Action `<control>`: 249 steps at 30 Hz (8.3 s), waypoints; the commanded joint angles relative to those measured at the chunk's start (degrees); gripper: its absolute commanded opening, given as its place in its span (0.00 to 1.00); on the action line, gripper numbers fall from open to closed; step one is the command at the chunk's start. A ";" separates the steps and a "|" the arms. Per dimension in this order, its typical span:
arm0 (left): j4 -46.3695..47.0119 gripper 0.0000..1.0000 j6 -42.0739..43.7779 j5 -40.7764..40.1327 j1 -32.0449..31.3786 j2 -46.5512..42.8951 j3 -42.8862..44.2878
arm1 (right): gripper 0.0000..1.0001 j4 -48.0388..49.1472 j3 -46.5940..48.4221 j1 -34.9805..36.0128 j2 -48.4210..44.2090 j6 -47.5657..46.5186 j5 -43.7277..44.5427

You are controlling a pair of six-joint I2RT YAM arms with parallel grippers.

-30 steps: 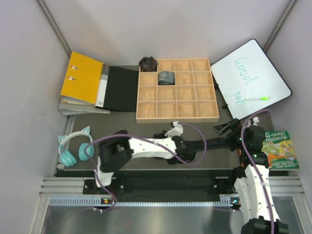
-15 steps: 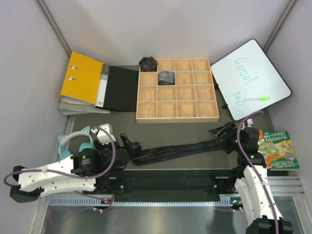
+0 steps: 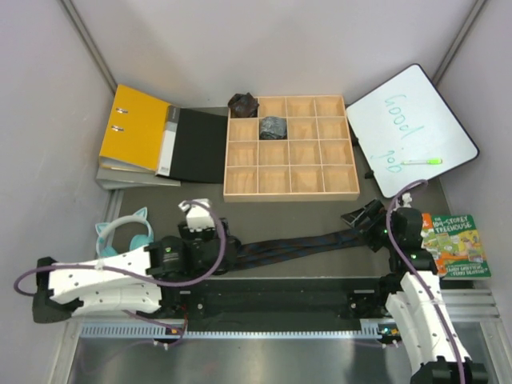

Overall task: Roll the ties
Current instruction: Flatten out the tie at the center of the board, then roll the tie at the center of the board.

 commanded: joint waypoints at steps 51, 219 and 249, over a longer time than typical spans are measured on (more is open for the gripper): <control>37.30 0.64 21.57 21.55 14.57 17.44 -7.18 | 0.99 -1.75 3.27 -9.71 16.71 -4.39 15.62; 14.62 0.62 19.21 32.80 21.34 7.17 -2.43 | 0.99 -8.94 13.10 -41.88 2.67 -9.49 7.79; 11.21 0.32 4.44 26.48 21.34 11.83 -12.53 | 0.72 -4.90 8.62 -22.81 3.18 -9.13 -0.21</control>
